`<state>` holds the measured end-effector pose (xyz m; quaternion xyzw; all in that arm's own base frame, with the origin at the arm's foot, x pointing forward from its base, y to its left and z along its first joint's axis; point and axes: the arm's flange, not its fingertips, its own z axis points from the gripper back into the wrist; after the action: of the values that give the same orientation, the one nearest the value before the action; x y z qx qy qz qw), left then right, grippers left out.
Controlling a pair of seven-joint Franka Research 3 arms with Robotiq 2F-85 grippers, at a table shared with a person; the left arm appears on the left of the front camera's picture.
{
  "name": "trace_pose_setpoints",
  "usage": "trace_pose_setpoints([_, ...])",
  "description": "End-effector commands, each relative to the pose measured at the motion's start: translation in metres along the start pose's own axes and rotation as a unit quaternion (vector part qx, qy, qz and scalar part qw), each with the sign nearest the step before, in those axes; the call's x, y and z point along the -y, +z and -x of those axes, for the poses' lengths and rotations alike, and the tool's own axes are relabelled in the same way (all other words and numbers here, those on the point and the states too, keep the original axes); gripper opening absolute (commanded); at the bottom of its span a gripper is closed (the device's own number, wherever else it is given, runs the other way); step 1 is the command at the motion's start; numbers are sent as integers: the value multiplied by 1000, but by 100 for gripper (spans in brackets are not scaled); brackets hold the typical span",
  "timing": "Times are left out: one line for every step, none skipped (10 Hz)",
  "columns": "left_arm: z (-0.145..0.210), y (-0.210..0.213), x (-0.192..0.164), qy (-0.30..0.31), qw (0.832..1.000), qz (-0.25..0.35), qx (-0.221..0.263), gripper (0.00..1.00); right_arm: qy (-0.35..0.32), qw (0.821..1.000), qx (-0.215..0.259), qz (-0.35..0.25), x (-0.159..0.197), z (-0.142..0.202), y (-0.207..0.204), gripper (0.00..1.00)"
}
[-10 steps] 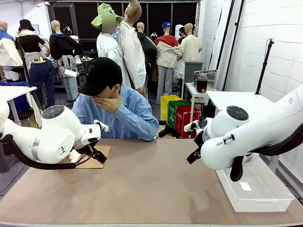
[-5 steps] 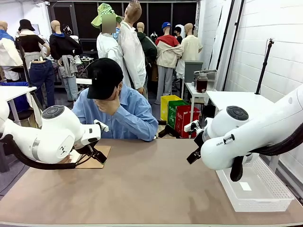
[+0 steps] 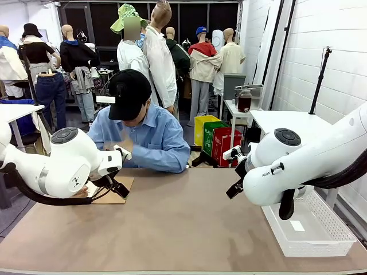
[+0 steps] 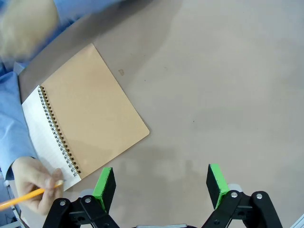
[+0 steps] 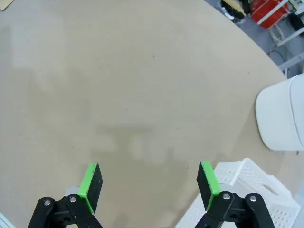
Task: Sort the paper based on its condition.
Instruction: If a person hands you a paper, place it in the Organizing basket , and if it's crumpled, put it in the Trash can.
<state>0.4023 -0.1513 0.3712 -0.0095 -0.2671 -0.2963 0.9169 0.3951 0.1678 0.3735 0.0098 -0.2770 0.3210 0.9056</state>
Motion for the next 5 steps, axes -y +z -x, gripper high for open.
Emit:
trace_pose_setpoints([0,0,0,0,1000,0,0,100,0,1000,0,0,0,0,0,100])
trace_pose_setpoints([-1,8,1,-3,1000,-7,-9,100,3,1000,5,-8,1,-5,9,100])
trace_pose_setpoints([-5,22,3,1,1000,-13,-12,100,9,1000,8,-12,3,-8,22,100])
trace_pose_setpoints([-8,36,5,1,1000,-17,-13,100,12,1000,13,-17,4,-10,36,100])
trace_pose_setpoints([-9,50,5,3,1000,-8,-8,100,19,999,18,-26,4,-12,50,100])
